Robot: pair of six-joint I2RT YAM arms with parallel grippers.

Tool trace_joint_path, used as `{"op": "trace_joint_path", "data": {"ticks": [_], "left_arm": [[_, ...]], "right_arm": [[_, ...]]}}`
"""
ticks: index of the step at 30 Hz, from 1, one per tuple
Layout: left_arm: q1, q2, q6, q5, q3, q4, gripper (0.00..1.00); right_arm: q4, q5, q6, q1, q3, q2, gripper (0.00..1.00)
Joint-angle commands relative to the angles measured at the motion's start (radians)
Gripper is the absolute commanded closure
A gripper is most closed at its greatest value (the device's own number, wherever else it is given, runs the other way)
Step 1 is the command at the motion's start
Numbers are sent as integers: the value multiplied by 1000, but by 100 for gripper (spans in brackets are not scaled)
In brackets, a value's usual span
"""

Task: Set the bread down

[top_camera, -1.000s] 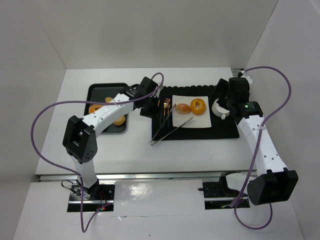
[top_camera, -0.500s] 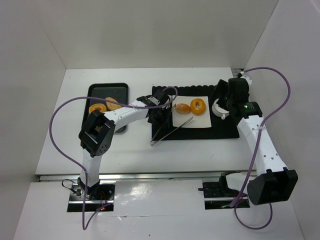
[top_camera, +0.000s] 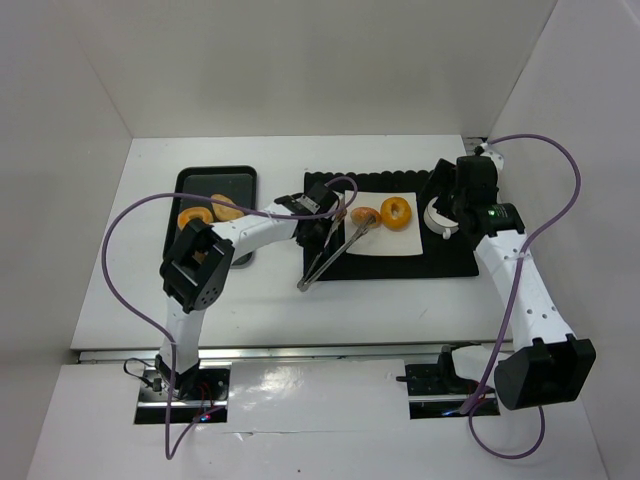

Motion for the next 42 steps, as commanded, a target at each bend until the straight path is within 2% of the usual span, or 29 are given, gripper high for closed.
{"op": "trace_joint_path", "data": {"ticks": [1,5,16,23,33,34,36,37,38,41,42], "left_arm": [[0,-5,61,28,-8,22,87],[0,-48,72,71,-21,33,100],[0,-198,99,21,-30,-46,100],[87,-210,2,-104,-1,-181,100],[110,-302,-184,-151,-248,-191,100],[110,-302,-195,-179,-257,-191,98],[110,-293,-219,-194,-257,-252,83],[110,-281,-220,-211,-233,-275,69],[110,-290,-233,-237,-223,-296,42],[110,-360,-223,-246,-184,-336,12],[110,-361,-209,-246,-164,-347,12]], "right_arm": [[33,11,-9,-8,4,5,0],[33,11,-9,-8,13,5,0],[33,11,-9,-8,13,5,0],[33,2,0,-8,13,5,0],[33,-8,0,-8,4,-6,0],[33,-8,0,-8,4,-6,0],[33,-17,0,-8,4,-15,0],[33,-17,0,-8,4,-15,0],[33,-17,0,-8,4,-15,0],[20,-2,0,-8,4,-15,0],[9,11,0,-8,13,-4,0]]}}
